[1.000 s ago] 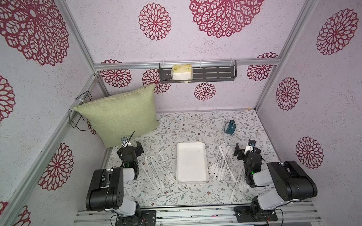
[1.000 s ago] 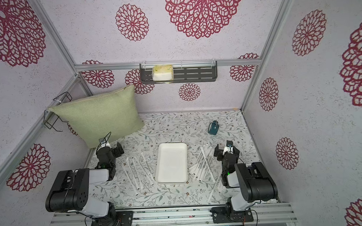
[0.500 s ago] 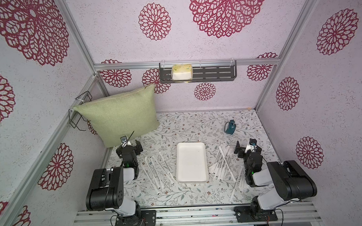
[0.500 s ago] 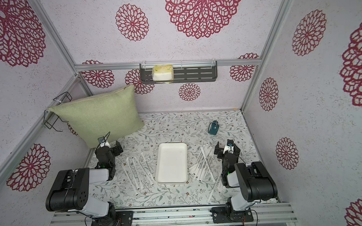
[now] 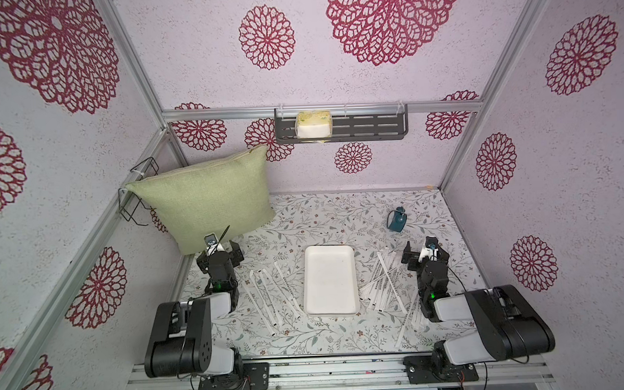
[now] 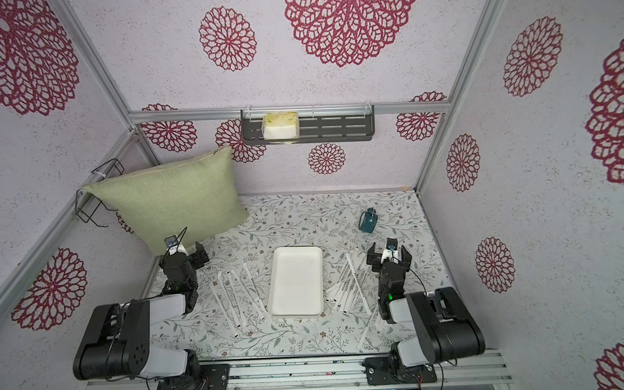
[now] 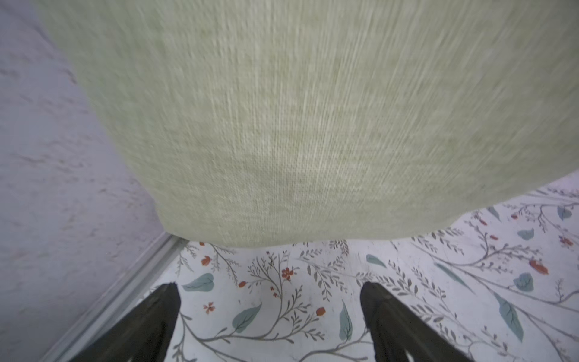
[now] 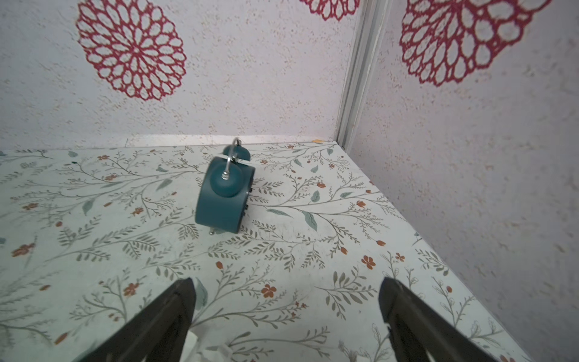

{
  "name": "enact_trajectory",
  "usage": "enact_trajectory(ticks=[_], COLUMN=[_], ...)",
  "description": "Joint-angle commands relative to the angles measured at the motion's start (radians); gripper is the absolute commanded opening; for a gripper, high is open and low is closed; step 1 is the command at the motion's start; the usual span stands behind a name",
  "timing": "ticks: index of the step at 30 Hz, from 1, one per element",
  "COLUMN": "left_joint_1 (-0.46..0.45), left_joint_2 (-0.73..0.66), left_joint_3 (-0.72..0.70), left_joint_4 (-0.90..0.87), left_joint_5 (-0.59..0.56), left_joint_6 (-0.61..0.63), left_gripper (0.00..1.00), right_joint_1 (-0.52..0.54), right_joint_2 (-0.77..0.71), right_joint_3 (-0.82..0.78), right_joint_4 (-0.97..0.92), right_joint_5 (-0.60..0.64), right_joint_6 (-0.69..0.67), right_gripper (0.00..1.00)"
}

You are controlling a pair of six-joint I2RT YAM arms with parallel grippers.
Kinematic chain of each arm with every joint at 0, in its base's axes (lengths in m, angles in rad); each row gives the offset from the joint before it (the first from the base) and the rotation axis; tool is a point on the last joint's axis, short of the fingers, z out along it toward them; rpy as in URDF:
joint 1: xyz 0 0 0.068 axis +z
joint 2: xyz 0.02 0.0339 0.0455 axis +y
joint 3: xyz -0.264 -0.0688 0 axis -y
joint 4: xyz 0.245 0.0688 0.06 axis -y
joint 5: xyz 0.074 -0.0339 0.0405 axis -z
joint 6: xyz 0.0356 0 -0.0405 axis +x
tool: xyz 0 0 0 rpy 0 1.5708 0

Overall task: Put the straws into the storage box
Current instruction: Pick up the straw from the center of the board.

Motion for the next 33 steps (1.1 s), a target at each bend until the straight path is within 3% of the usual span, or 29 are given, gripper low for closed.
enact_trajectory(ticks=[1,3,6,7,8,9,11,13,15,17,20,24,33], left_joint_1=[-0.100,-0.156,-0.190,-0.187,-0.183,-0.180,-0.135,-0.096,-0.100,-0.171,-0.353,-0.516,-0.574], left_joint_2=[-0.166,-0.234,-0.275,-0.278,-0.278,-0.280,-0.294,-0.324,-0.344,-0.326,-0.267,-0.202,-0.107], left_joint_3=[0.079,0.173,0.337,0.381,0.410,0.431,0.448,0.437,0.437,0.474,0.514,0.496,0.482], left_joint_4=[-0.188,-0.409,-0.809,-0.917,-0.990,-1.053,-1.098,-1.090,-1.096,-1.164,-1.219,-1.158,-1.041], left_joint_5=[-0.225,-0.322,-0.336,-0.292,-0.243,-0.201,0.017,0.199,0.289,0.285,0.212,0.207,0.303], left_joint_6=[0.044,-0.018,-0.271,-0.357,-0.430,-0.490,-0.482,-0.468,-0.448,-0.438,-0.441,-0.524,-0.557], left_gripper=[0.98,0.98,0.98,0.98,0.98,0.98,0.98,0.98,0.96,0.92,0.92,0.93,0.93], right_joint_1=[0.072,0.056,-0.002,-0.037,-0.056,-0.061,-0.053,-0.038,-0.020,-0.003,0.069,0.103,0.110], right_joint_2=[-0.189,-0.248,-0.329,-0.366,-0.396,-0.413,-0.423,-0.417,-0.420,-0.400,-0.297,-0.225,-0.079], right_joint_3=[0.204,0.308,0.294,0.245,0.211,0.223,0.319,0.402,0.454,0.486,0.510,0.483,0.485], right_joint_4=[-0.436,-0.678,-0.718,-0.639,-0.621,-0.701,-1.000,-1.252,-1.432,-1.548,-1.655,-1.637,-1.567], right_joint_5=[0.192,0.035,-0.286,-0.454,-0.532,-0.530,-0.462,-0.385,-0.341,-0.387,-0.445,-0.481,-0.465], right_joint_6=[0.138,0.282,0.570,0.609,0.666,0.698,0.713,0.711,0.696,0.650,0.551,0.469,0.410], right_gripper=[0.99,0.99,0.99,0.94,0.81,0.70,0.56,0.49,0.41,0.36,0.30,0.27,0.18])
